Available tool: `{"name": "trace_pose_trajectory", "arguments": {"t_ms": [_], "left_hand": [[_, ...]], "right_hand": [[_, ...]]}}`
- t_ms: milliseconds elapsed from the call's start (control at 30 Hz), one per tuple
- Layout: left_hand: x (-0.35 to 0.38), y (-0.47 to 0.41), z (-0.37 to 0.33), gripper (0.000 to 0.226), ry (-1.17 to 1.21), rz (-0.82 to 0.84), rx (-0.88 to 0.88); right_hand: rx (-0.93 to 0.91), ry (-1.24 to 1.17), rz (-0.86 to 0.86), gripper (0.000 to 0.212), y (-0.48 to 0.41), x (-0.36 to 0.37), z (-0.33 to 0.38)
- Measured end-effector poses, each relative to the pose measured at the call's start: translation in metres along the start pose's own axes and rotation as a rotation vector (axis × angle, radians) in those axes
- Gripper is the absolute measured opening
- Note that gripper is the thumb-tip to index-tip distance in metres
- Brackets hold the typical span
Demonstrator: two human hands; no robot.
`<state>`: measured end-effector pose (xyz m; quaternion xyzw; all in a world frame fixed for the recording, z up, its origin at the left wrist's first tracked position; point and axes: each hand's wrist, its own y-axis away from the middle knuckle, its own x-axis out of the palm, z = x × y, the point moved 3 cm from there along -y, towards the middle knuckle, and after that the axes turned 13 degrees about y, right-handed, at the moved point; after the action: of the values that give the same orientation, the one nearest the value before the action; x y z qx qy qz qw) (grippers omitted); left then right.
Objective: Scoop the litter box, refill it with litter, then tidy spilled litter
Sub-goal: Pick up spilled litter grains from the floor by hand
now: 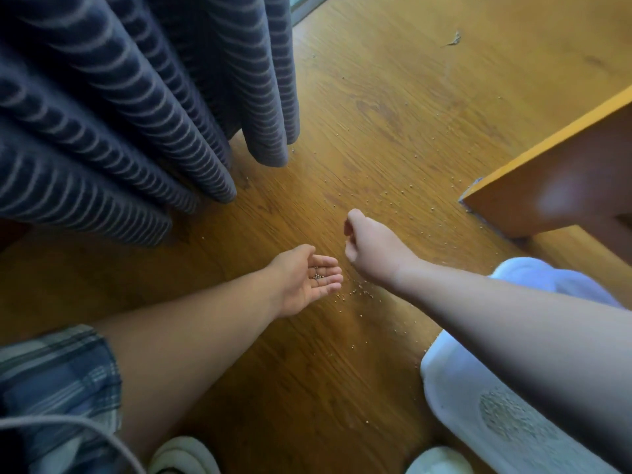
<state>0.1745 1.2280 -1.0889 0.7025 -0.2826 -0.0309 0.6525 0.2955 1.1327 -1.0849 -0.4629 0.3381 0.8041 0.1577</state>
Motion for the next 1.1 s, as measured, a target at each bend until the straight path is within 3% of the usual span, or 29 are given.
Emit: {"name": "trace_pose_trajectory", "arguments": {"t_ms": [167, 333, 733, 1100], "left_hand": [[0.010, -0.004, 0.018, 0.041, 0.049, 0.126, -0.076], [0.016, -0.007, 0.018, 0.044, 0.007, 0.097, -0.028], [-0.023, 0.003, -0.014, 0.043, 0.010, -0.022, 0.031], [-0.030, 0.004, -0.013, 0.045, 0.056, -0.029, 0.014]], "right_hand": [[-0.129, -0.153, 0.019, 0.011, 0.048, -0.013, 0.017], [0.025, -0.218, -0.065, 0.011, 0.040, -0.003, -0.012], [0.257, -0.029, -0.128, 0.007, -0.044, 0.011, -0.023], [0.243, 0.145, -0.067, 0.011, -0.055, 0.017, -0.016]]}}
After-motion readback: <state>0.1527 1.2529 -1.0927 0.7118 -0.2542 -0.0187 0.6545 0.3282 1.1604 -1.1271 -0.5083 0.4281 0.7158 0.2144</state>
